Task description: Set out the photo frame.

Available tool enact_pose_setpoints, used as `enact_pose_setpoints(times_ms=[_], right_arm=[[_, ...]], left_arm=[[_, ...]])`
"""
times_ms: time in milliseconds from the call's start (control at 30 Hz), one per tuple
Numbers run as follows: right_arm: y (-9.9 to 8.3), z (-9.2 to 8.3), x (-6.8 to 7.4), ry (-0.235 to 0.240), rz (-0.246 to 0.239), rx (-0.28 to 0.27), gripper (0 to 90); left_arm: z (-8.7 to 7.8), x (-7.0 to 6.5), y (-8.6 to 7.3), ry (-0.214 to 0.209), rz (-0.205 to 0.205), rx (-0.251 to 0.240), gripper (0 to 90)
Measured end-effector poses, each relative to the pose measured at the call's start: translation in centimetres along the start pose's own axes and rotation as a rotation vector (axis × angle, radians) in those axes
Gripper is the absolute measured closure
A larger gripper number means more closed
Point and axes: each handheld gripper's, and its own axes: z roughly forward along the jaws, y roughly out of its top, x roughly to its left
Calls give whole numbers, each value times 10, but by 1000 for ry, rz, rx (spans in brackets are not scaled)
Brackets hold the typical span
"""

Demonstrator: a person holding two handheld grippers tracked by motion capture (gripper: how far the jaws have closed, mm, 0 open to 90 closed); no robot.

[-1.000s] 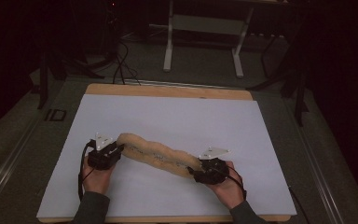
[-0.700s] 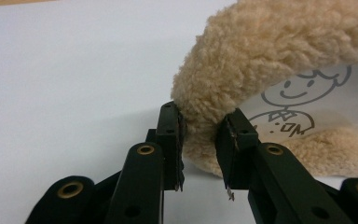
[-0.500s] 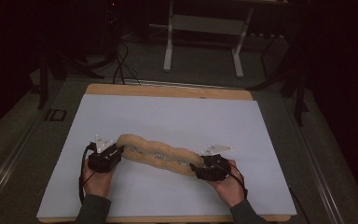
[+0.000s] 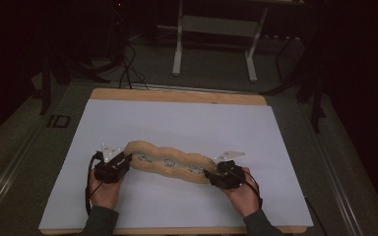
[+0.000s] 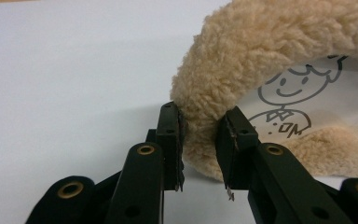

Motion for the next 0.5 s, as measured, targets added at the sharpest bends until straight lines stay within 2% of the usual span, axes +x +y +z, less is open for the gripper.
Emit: enact_pose_setpoints(times_ms=[500], right_arm=[[-1,-3,-9,-23,29,-13,632]], left_arm=[[1,-10,0,10,2,-3,731]])
